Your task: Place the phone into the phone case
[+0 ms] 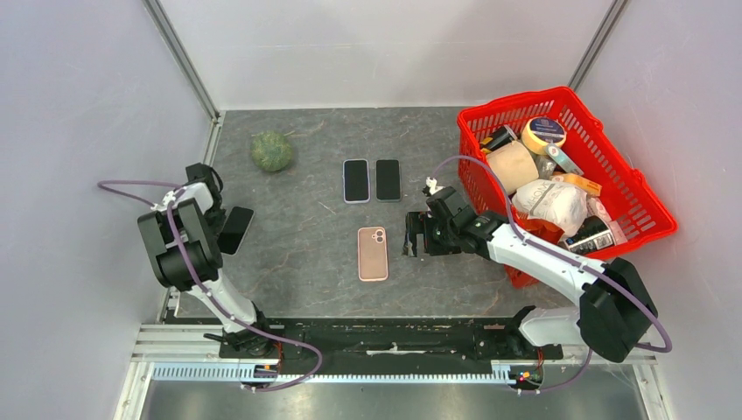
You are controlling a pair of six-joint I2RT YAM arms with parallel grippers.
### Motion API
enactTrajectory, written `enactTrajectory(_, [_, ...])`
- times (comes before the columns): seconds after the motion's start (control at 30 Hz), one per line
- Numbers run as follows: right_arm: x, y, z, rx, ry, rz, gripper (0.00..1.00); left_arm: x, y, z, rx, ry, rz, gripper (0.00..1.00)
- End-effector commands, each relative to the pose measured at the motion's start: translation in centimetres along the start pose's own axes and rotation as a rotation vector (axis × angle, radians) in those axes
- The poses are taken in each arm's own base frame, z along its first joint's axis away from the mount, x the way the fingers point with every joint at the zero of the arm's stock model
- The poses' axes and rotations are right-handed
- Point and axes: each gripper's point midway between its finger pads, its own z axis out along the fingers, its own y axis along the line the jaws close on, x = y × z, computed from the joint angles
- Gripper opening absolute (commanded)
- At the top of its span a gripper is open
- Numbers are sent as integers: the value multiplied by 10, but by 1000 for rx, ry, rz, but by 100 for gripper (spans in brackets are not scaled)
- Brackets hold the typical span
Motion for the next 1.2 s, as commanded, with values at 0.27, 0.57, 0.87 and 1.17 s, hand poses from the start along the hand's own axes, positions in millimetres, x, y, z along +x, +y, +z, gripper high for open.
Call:
enactTrajectory(0.27, [-3, 4, -5, -37, -33, -18, 97, 71, 30, -23, -46, 33, 205, 27])
enactTrajectory(0.57, [-3, 5, -6, -46, -32, -18, 97, 126, 2, -45, 51, 55, 422, 27])
enactTrajectory(0.87, [-2, 4, -5, -41, -30, -19, 97, 153, -20, -68, 130, 54, 509, 27])
enactTrajectory(1.17, [-2, 4, -5, -41, -28, -21, 97, 127, -27, -107, 258, -7, 486, 72])
